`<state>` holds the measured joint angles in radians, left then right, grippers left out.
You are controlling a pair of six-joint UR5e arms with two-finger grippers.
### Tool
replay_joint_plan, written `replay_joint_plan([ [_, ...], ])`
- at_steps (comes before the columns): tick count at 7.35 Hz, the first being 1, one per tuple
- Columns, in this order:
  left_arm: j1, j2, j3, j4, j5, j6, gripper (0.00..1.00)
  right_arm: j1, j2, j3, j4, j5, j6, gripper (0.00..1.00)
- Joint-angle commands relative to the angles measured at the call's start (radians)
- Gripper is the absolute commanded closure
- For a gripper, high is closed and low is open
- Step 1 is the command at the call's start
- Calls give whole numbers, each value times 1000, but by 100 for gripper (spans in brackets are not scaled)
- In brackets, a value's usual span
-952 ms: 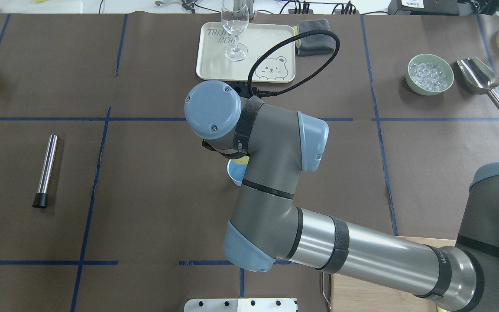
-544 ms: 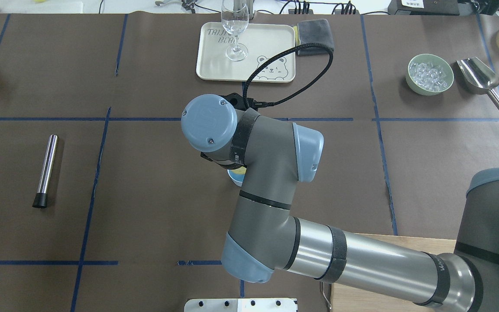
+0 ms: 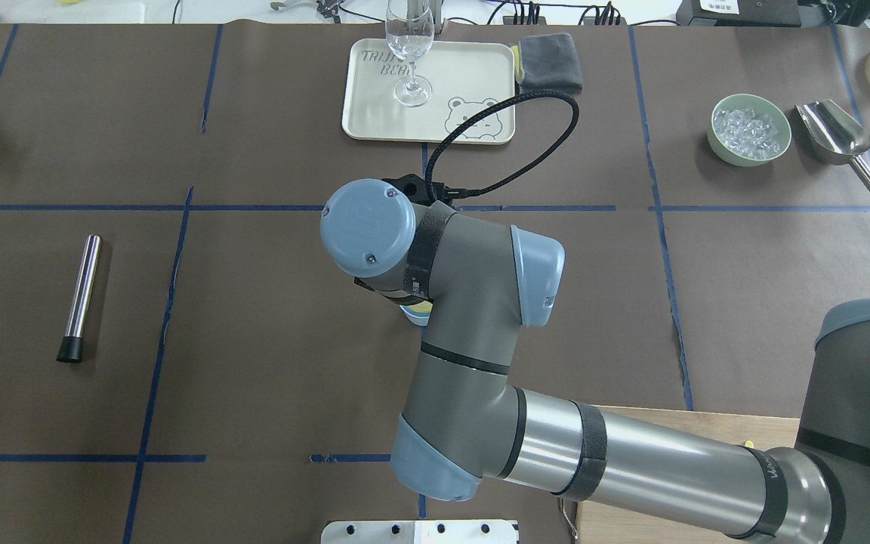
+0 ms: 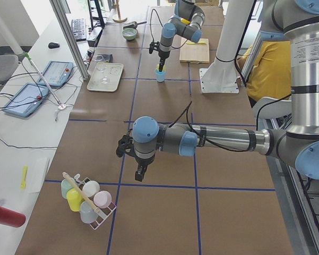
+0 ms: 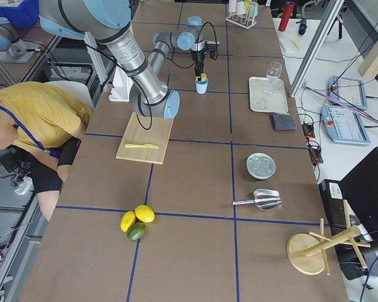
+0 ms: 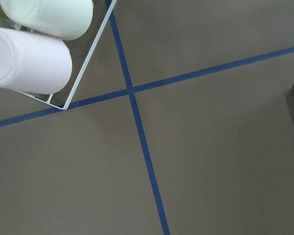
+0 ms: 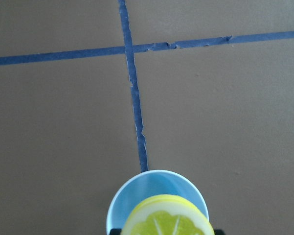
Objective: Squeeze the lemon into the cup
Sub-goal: 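Lower the lemon slice into the blue cup and open the right gripper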
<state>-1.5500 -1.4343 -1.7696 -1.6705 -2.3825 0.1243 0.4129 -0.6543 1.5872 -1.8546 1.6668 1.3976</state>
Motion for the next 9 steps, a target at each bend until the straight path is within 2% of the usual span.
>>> replay_joint_plan([
  [1,1,0,1,0,0,0,0,0,-4,-1,0,1,0,100],
  [2,1,0,-1,0,0,0,0,0,-4,-1,0,1,0,100],
  [3,1,0,-1,0,0,0,0,0,-2,0,0,1,0,78],
  [4,1,0,-1,0,0,0,0,0,-2,0,0,1,-2,35],
  [7,1,0,-1,0,0,0,0,0,-1,5,0,1,-14,12],
  [9,1,0,1,0,0,0,0,0,2,7,0,1,-16,8],
])
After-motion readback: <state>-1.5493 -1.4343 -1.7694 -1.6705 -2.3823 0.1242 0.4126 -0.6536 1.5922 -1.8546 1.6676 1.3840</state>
